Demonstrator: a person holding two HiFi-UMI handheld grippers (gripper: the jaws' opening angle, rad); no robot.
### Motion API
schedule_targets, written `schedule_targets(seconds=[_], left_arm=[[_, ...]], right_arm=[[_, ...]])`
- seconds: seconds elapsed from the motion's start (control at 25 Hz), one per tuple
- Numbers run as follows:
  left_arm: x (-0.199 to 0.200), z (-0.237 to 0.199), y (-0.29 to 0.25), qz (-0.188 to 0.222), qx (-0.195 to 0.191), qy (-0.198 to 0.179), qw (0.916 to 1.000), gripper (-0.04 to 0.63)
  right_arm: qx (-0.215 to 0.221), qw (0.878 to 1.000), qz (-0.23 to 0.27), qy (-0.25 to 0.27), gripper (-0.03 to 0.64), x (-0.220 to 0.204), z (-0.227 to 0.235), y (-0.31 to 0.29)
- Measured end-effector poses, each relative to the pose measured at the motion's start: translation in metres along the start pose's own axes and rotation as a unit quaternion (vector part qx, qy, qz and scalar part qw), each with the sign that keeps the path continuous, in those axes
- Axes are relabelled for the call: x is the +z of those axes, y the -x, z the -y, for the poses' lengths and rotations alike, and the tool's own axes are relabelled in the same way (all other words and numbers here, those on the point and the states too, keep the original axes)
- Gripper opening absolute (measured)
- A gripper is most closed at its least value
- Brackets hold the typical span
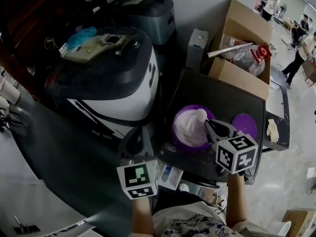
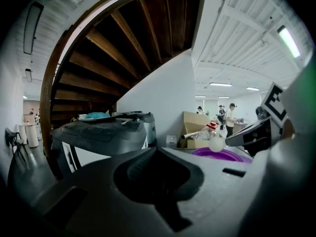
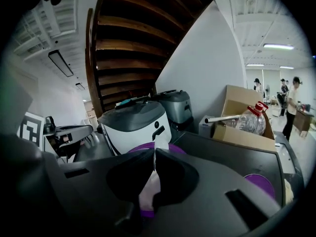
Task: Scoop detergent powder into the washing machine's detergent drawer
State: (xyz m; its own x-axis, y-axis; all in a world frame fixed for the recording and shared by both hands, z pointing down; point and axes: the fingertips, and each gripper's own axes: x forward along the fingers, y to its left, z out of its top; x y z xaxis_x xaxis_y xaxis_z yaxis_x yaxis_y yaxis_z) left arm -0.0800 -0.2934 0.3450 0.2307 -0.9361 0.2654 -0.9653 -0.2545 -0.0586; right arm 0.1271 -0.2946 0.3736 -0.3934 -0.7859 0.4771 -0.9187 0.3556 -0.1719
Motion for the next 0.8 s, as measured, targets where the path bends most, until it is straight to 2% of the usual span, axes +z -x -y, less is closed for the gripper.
schedule_targets(seconds=[0.4, 0.8], left_arm=[[-0.004, 0.004, -0.014, -0.007, -0.024, -0.004, 0.9997, 0.003], [-0.01, 0.006, -0.017, -0.016, -0.037, -0.014, 0.9991, 0.003]], right_arm=[[0.009, 0.996, -0.09, -0.001, 0.021, -0.015, 0.005, -0.012], [0.044, 0.983, -0.176, -0.007, 0.021, -0.033, 0.003, -0.026]])
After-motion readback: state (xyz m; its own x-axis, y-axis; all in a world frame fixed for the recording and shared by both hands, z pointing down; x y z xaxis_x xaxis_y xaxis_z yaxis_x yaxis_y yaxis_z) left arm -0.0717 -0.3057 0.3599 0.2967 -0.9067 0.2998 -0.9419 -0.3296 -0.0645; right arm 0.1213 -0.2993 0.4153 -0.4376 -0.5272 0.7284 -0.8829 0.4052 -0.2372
